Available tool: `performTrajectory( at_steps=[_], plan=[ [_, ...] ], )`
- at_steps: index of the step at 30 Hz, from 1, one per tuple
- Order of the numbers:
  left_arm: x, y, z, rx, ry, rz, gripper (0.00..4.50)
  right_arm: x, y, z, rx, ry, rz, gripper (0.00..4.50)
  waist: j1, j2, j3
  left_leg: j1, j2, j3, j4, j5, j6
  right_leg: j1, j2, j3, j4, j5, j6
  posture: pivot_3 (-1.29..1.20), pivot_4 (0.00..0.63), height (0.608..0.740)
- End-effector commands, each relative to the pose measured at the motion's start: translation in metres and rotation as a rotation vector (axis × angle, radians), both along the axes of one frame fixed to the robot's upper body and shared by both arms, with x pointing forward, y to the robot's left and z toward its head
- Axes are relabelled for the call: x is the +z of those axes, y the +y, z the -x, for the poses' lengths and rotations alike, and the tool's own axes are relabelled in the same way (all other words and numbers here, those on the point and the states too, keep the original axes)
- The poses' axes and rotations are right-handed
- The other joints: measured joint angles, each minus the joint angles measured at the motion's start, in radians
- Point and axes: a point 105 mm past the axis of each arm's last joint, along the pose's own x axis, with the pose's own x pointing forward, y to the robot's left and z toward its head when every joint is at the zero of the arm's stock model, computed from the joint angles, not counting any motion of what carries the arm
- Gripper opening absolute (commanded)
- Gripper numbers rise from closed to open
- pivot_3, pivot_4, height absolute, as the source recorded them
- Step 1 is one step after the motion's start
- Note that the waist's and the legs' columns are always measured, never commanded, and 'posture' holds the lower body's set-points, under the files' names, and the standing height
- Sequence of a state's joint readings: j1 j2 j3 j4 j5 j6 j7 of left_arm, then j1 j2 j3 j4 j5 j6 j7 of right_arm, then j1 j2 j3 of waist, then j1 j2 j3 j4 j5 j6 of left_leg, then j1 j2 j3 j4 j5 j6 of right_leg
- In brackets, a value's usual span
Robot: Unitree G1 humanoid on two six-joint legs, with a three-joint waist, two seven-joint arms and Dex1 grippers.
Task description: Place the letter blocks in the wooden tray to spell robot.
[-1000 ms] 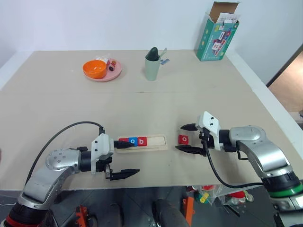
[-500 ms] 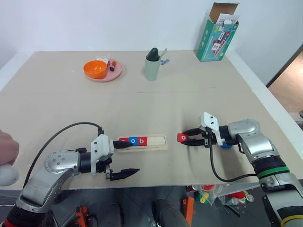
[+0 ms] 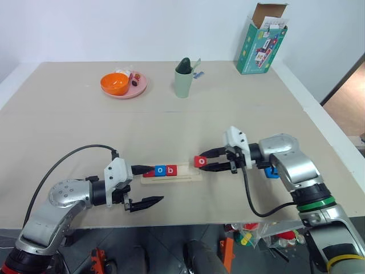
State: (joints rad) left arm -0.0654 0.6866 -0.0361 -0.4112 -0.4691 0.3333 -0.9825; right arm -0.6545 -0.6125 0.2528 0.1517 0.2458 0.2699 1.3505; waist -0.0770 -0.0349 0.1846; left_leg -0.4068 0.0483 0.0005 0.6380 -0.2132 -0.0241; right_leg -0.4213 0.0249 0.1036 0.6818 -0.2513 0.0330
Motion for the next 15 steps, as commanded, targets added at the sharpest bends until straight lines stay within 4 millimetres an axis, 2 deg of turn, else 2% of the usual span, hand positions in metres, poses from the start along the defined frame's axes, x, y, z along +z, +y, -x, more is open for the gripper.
performTrajectory(
  at_steps=[1,8,15],
  plan=[
    [0.009,0.001,-0.003,0.016,-0.044,0.004,4.5,0.006,0.014,-0.004,0.027,-0.037,0.012,1.18,0.0,0.0,0.0,0.0,0.0,0.0,0.0,0.0,0.0,0.0,0.0,0.0,0.0,0.0,0.0,0.0,0.15,0.74],
    [0.012,0.002,-0.004,0.04,-0.05,0.023,4.5,-0.007,0.021,-0.013,0.028,-0.031,0.063,1.18,0.001,0.0,0.0,-0.001,0.0,0.0,0.0,0.0,0.0,0.0,-0.001,0.0,0.0,0.0,0.0,0.0,0.15,0.74],
    [0.016,0.0,-0.004,0.053,-0.061,0.037,4.5,-0.011,0.026,-0.015,0.04,-0.014,0.083,1.18,0.0,0.0,0.0,0.0,0.0,0.0,0.0,0.0,0.0,0.0,0.0,0.0,0.0,0.0,0.0,0.0,0.15,0.74]
  ],
)
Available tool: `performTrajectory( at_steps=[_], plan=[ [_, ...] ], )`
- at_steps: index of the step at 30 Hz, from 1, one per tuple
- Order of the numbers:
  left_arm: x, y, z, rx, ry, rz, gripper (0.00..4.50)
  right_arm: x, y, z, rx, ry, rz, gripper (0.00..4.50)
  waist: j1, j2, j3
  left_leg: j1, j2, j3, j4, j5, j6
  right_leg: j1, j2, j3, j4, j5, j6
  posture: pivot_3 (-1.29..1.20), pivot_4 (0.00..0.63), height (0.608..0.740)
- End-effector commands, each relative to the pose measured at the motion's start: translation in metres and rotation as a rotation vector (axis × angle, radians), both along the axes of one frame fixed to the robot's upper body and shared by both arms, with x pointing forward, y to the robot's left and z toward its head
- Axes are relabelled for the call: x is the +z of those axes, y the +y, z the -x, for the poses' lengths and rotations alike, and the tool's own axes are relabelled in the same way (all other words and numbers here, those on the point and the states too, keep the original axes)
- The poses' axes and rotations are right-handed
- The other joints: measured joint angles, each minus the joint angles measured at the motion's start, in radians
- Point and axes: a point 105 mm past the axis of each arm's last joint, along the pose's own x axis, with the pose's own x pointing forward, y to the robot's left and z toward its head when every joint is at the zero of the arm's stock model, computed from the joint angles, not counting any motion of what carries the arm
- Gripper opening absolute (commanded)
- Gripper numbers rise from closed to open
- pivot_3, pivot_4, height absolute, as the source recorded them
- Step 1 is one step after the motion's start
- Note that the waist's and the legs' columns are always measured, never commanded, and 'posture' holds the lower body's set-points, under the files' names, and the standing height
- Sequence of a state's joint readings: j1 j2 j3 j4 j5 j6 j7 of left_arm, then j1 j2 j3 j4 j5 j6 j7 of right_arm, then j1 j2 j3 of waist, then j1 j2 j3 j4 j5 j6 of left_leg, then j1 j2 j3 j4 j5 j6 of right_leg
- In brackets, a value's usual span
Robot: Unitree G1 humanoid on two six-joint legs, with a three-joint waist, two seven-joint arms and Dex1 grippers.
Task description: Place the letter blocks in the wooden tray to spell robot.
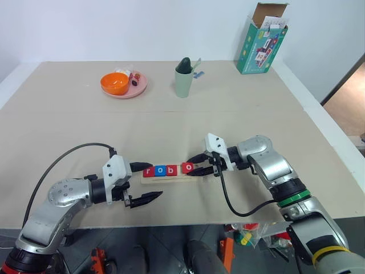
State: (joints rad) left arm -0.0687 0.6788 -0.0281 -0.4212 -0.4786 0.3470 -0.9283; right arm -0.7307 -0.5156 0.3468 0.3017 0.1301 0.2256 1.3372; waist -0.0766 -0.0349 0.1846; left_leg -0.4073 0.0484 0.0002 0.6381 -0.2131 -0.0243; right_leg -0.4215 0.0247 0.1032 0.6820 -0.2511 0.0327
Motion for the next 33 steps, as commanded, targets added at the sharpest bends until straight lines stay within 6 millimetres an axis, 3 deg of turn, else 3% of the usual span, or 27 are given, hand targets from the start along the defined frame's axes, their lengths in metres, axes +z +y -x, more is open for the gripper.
performTrajectory(
  at_steps=[1,33],
  plan=[
    [0.012,-0.001,0.001,0.003,-0.049,0.017,4.5,0.012,0.004,-0.002,0.026,-0.033,-0.005,1.18,0.0,0.0,0.0,0.0,0.0,0.0,0.0,0.0,0.0,0.0,0.0,0.0,0.0,0.0,0.0,0.0,0.15,0.74],
    [0.008,-0.001,0.006,0.009,-0.036,0.005,4.5,0.003,0.015,-0.005,0.034,-0.038,0.015,1.18,0.0,0.0,0.0,0.0,0.0,0.0,0.0,0.0,0.0,0.0,0.0,0.0,0.0,0.0,0.0,0.0,0.15,0.74]
  ],
)
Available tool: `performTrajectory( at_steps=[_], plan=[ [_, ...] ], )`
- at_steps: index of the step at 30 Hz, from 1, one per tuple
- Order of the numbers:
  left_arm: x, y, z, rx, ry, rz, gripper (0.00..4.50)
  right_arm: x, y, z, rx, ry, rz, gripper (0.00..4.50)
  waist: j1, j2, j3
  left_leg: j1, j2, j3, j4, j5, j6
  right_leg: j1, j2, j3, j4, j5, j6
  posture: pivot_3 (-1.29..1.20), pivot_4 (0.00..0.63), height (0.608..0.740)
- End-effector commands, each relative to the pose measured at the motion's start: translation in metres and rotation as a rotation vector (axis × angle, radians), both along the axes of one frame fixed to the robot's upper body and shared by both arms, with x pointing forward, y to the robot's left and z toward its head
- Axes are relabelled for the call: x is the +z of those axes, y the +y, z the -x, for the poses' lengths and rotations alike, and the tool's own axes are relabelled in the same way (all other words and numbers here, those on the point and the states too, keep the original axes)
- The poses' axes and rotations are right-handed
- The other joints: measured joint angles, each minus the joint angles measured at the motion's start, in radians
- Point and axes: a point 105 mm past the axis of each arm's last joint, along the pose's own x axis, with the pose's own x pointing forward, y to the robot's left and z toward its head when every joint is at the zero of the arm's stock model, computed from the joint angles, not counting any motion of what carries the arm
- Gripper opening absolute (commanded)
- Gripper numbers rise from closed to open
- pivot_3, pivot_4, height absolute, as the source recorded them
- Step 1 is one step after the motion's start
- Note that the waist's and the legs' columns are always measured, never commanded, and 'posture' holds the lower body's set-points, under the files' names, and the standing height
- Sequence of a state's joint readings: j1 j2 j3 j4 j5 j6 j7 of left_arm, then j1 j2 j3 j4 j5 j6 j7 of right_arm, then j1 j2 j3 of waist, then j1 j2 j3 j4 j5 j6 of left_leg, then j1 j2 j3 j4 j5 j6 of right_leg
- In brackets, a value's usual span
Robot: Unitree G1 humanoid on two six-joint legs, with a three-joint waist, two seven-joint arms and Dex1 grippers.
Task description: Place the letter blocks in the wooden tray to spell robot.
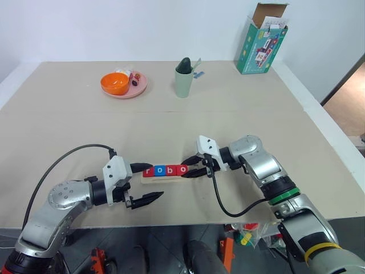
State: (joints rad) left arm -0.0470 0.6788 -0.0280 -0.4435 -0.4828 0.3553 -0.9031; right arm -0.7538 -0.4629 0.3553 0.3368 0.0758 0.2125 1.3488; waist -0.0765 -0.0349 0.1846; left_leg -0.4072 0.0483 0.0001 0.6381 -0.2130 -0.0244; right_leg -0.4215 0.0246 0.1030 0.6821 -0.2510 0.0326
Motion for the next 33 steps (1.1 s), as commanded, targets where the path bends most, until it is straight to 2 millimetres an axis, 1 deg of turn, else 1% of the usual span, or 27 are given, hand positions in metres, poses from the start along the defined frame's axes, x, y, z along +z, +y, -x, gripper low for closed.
performTrajectory(
  at_steps=[1,19,21,27,28,30,33],
  plan=[
    [0.009,-0.001,0.003,-0.007,-0.043,0.001,4.5,0.007,0.003,-0.004,0.003,-0.036,-0.006,1.18,0.0,0.0,0.0,0.0,0.0,0.0,0.0,0.0,0.0,0.0,0.0,0.0,0.0,0.0,0.0,0.0,0.15,0.74],
    [0.006,-0.002,0.003,-0.009,-0.041,-0.005,4.5,0.005,0.002,-0.008,-0.006,-0.018,-0.004,1.18,0.0,0.0,0.0,0.001,0.0,0.0,0.0,0.0,0.0,0.0,0.0,0.0,0.0,0.001,0.0,0.0,0.15,0.74],
    [0.006,-0.002,0.003,-0.009,-0.041,-0.005,4.5,0.006,0.003,-0.009,-0.012,-0.022,-0.008,2.23,0.0,0.0,0.0,0.001,0.0,0.0,0.0,0.0,0.0,0.0,0.0,0.0,0.0,0.001,0.0,0.0,0.15,0.74],
    [0.006,0.0,0.003,-0.008,-0.041,-0.011,4.5,0.014,0.003,-0.014,-0.024,-0.056,-0.034,4.33,0.0,0.0,0.0,0.0,0.0,0.0,0.0,0.0,0.0,0.0,0.0,0.0,0.0,0.001,0.0,0.0,0.15,0.74],
    [0.006,0.0,0.003,-0.008,-0.041,-0.012,4.5,0.018,0.003,-0.014,-0.031,-0.062,-0.045,4.46,0.0,0.0,0.0,0.0,0.0,0.0,0.0,0.0,0.0,0.0,0.0,0.0,0.0,0.001,0.0,0.0,0.15,0.74],
    [0.005,0.001,0.003,-0.008,-0.042,-0.016,4.5,0.032,0.003,-0.016,-0.06,-0.082,-0.098,4.46,0.0,0.0,0.0,0.0,0.0,0.0,0.0,0.0,-0.001,0.0,0.0,0.0,0.0,0.0,0.0,0.0,0.15,0.74],
    [0.008,0.001,0.003,-0.017,-0.049,-0.014,4.5,0.061,0.002,-0.014,-0.129,-0.084,-0.211,4.46,0.0,0.0,0.0,-0.001,0.0,0.0,0.0,0.0,0.0,-0.001,0.0,0.0,0.0,0.0,0.0,0.0,0.15,0.74]
  ],
)
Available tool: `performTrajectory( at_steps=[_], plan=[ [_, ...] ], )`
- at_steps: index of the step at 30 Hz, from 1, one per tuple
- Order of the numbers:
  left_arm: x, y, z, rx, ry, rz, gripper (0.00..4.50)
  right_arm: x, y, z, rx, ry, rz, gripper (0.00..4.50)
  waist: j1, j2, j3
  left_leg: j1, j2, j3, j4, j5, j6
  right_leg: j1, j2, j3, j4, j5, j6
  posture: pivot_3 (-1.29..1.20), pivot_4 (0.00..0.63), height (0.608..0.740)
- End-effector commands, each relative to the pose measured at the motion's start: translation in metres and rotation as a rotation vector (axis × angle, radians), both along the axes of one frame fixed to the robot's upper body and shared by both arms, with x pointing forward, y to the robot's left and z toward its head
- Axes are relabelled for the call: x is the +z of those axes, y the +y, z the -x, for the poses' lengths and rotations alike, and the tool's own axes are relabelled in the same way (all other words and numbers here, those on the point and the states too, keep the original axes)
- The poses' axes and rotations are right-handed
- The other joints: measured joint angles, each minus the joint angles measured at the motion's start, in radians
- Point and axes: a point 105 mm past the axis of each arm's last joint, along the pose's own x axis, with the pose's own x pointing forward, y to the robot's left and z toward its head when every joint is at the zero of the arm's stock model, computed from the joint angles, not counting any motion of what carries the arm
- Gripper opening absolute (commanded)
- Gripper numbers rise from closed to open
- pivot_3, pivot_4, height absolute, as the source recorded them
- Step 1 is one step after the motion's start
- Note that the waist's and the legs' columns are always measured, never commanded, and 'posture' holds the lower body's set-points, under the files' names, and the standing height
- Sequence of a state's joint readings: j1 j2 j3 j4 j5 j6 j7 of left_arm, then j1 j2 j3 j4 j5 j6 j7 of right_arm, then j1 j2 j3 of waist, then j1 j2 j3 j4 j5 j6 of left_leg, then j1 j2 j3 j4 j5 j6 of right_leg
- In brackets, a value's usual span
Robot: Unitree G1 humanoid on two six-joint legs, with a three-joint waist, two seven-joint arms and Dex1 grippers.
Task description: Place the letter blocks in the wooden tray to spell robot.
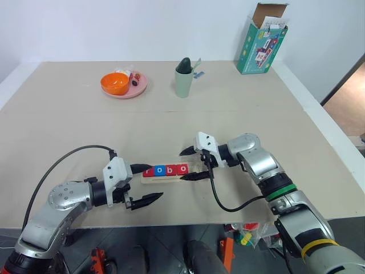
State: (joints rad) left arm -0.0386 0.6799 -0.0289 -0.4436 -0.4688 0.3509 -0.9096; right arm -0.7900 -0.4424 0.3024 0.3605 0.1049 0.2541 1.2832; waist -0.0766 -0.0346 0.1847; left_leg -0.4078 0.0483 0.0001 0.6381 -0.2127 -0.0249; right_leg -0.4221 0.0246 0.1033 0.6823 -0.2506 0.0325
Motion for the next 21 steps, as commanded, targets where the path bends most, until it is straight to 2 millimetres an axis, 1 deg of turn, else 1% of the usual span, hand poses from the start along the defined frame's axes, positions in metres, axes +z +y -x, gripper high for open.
performTrajectory(
  at_steps=[1,3,4,5,6,7,8,9,10,12,14,15,16,17,21],
  plan=[
    [0.012,-0.002,0.003,-0.029,-0.053,0.001,4.5,0.054,-0.002,0.001,-0.084,-0.074,-0.182,4.46,0.0,0.0,0.0,0.0,0.0,0.0,0.0,0.0,0.0,0.0,0.0,0.0,0.0,0.0,0.0,0.0,0.15,0.74],
    [0.016,-0.007,0.006,-0.074,-0.044,0.012,4.5,0.076,-0.015,-0.007,-0.272,-0.083,-0.319,4.46,0.002,0.0,0.0,0.0,0.0,-0.001,0.0,0.0,0.0,0.0,0.0,-0.001,0.0,0.0,0.0,0.0,0.15,0.74],
    [0.017,-0.01,0.009,-0.099,-0.03,0.016,4.5,0.081,-0.025,-0.009,-0.367,-0.087,-0.368,4.46,0.002,0.0,0.0,-0.001,0.0,-0.002,0.0,0.0,0.0,0.0,0.0,-0.002,0.0,0.0,0.0,0.0,0.15,0.74],
    [0.019,-0.013,0.012,-0.133,-0.018,0.021,4.5,0.083,-0.043,-0.013,-0.526,-0.138,-0.411,4.46,0.002,0.0,0.0,-0.001,0.0,-0.002,0.0,0.0,0.0,0.0,0.0,-0.002,0.0,-0.001,0.0,0.0,0.15,0.74],
    [0.02,-0.015,0.014,-0.155,-0.01,0.023,4.5,0.083,-0.056,-0.014,-0.634,-0.174,-0.432,4.46,0.007,-0.002,-0.001,-0.001,0.0,-0.002,0.0,0.0,0.0,0.0,0.0,-0.002,0.0,-0.001,0.0,0.0,0.15,0.74],
    [0.021,-0.017,0.016,-0.178,0.004,0.021,4.5,0.08,-0.077,-0.013,-0.802,-0.249,-0.433,4.46,0.013,-0.002,-0.001,-0.002,0.0,-0.005,0.0,0.0,0.0,0.001,-0.001,-0.005,0.0,-0.002,0.0,0.0,0.15,0.74],
    [0.022,-0.017,0.018,-0.192,0.013,0.019,4.5,0.078,-0.091,-0.011,-0.914,-0.301,-0.429,4.46,0.018,-0.002,-0.001,-0.002,0.0,-0.005,-0.001,0.0,-0.001,0.0,-0.001,-0.005,0.0,-0.002,0.0,0.0,0.15,0.74],
    [0.022,-0.017,0.018,-0.205,0.018,0.01,4.5,0.071,-0.103,-0.004,-1.013,-0.333,-0.415,4.46,0.021,-0.001,-0.001,-0.003,-0.001,-0.005,-0.001,0.0,-0.001,-0.001,-0.001,-0.005,0.0,-0.003,0.0,0.0,0.15,0.74],
    [0.022,-0.017,0.018,-0.214,0.021,0.004,4.5,0.067,-0.111,0.001,-1.078,-0.352,-0.404,4.46,0.024,0.0,-0.001,-0.004,-0.001,-0.005,-0.001,0.0,-0.002,-0.001,-0.001,-0.005,0.0,-0.003,0.0,0.0,0.15,0.74],
    [0.024,-0.019,0.016,-0.229,0.016,-0.001,4.5,0.049,-0.139,0.015,-1.258,-0.4,-0.332,4.46,0.027,0.001,-0.001,-0.005,-0.002,-0.003,-0.001,0.0,-0.004,-0.003,-0.002,-0.003,0.0,-0.003,0.0,0.0,0.15,0.74],
    [0.025,-0.02,0.014,-0.236,0.013,-0.002,4.5,0.04,-0.157,0.023,-1.378,-0.428,-0.303,4.46,0.022,0.002,-0.001,-0.005,-0.001,-0.002,-0.001,0.001,-0.005,-0.003,-0.002,-0.002,0.0,-0.003,0.001,0.0,0.15,0.74],
    [0.025,-0.02,0.014,-0.238,0.013,-0.003,4.5,0.038,-0.162,0.025,-1.417,-0.434,-0.301,4.46,0.02,0.002,-0.001,-0.004,-0.001,0.0,-0.001,0.001,-0.005,-0.004,-0.002,0.0,0.0,-0.002,0.001,0.0,0.15,0.74],
    [0.025,-0.021,0.013,-0.244,0.01,-0.006,4.5,0.032,-0.174,0.029,-1.474,-0.445,-0.277,4.46,0.017,0.002,-0.001,-0.003,-0.001,0.0,-0.001,0.001,-0.006,-0.003,-0.002,0.0,0.0,-0.001,0.001,0.0,0.15,0.74],
    [0.025,-0.022,0.013,-0.249,0.007,-0.008,4.5,0.027,-0.181,0.032,-1.514,-0.437,-0.267,4.46,0.017,0.001,-0.001,-0.002,-0.001,0.001,-0.001,0.002,-0.006,-0.003,-0.002,0.001,0.0,-0.001,0.001,0.0,0.15,0.74],
    [0.023,-0.022,0.012,-0.254,0.0,-0.015,4.5,0.015,-0.191,0.037,-1.566,-0.418,-0.247,4.46,0.013,0.001,-0.001,0.001,-0.002,0.001,-0.001,0.004,-0.007,-0.001,-0.002,0.002,0.0,-0.001,-0.001,0.0,0.15,0.74]
  ],
)
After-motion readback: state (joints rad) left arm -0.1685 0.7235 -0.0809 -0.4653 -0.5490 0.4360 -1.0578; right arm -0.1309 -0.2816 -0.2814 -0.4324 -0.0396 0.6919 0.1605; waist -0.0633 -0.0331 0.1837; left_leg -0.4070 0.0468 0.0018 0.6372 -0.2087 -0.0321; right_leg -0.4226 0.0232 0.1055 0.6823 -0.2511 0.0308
